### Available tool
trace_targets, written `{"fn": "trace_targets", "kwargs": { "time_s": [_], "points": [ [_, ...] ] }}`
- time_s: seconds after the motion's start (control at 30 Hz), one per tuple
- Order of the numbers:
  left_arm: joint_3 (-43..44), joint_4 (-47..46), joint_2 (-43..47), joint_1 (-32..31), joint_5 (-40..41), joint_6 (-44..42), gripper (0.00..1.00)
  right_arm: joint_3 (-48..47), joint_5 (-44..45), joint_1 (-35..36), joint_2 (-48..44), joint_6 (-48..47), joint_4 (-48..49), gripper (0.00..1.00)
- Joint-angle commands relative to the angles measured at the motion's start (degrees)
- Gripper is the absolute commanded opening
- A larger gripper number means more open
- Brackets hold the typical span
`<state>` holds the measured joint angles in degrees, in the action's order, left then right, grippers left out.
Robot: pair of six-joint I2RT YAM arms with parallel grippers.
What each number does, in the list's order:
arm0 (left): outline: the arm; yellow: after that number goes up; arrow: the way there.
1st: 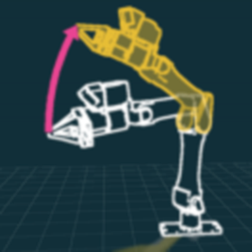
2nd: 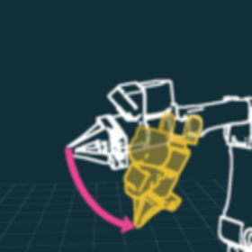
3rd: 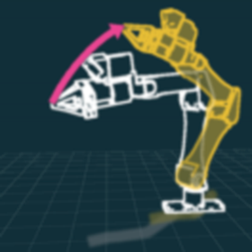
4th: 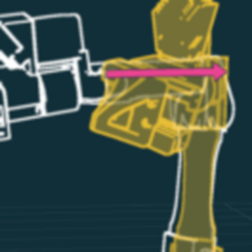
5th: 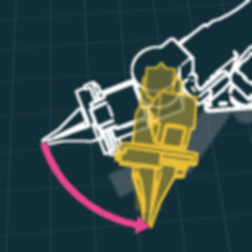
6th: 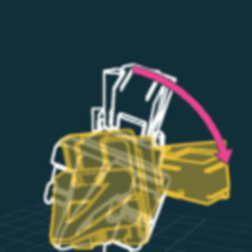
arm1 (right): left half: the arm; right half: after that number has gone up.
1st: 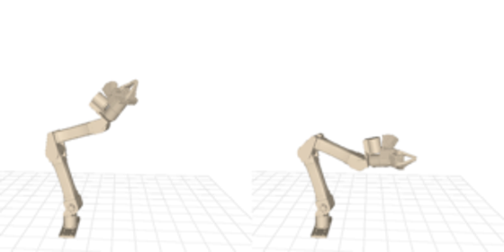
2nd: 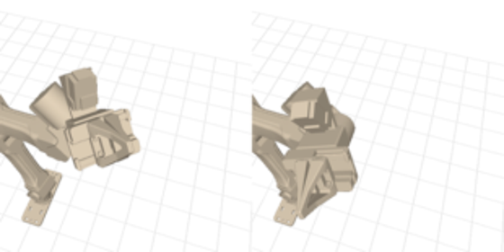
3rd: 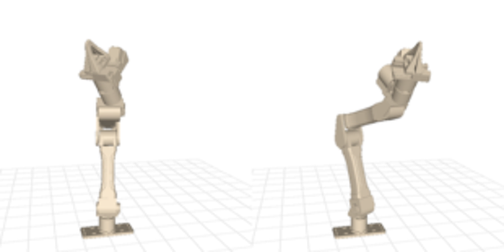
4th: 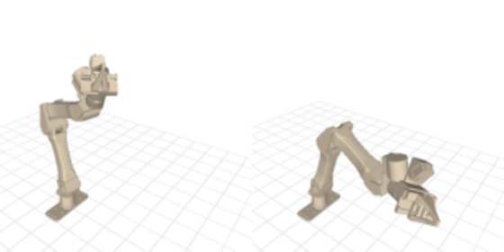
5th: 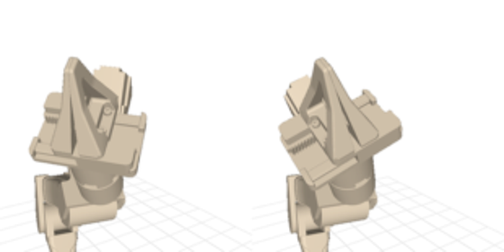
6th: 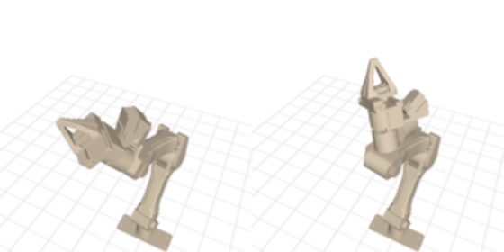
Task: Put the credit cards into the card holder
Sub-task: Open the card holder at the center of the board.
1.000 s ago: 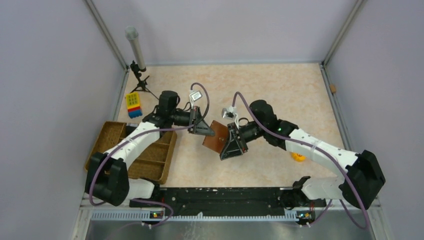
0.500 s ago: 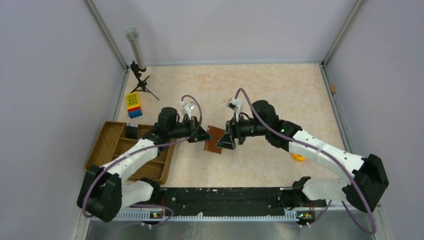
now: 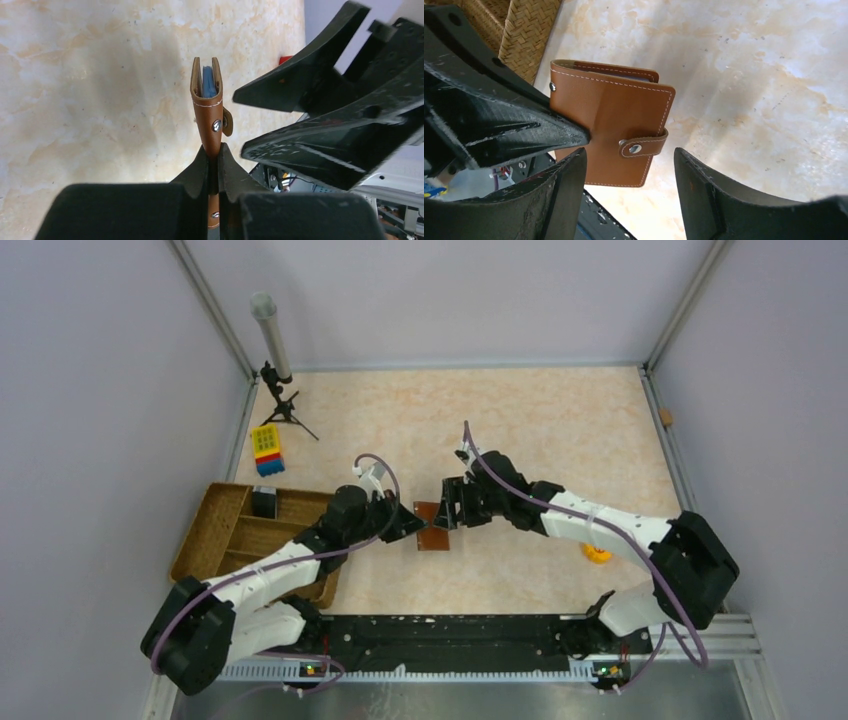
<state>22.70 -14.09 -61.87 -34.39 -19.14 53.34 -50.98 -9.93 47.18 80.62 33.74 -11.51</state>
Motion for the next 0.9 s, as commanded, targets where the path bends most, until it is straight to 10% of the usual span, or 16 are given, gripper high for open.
{"fn": "trace_targets", "kwargs": {
  "time_s": [0.0,0.6,0.8,0.87],
  "points": [
    [-0.1,-6.2,0.0,-0.8,2.8,2.3,0.0,0.4,-0.3,1.7,2.9,2.5,5.1,0.62],
    [-1.5,-6.4,-0.4,-1.3,3.5,3.4,0.0,0.9,15.6,2.6,5.2,3.7,0.6,0.31],
    [-1.8,-5.8,-2.3,-1.3,4.2,3.7,0.0,1.8,14.7,2.6,3.4,3.4,1.3,0.0],
    [-1.1,-3.6,-3.9,-1.3,4.7,3.2,0.16,1.8,14.7,2.6,2.1,3.1,0.4,0.0]
  ]
}}
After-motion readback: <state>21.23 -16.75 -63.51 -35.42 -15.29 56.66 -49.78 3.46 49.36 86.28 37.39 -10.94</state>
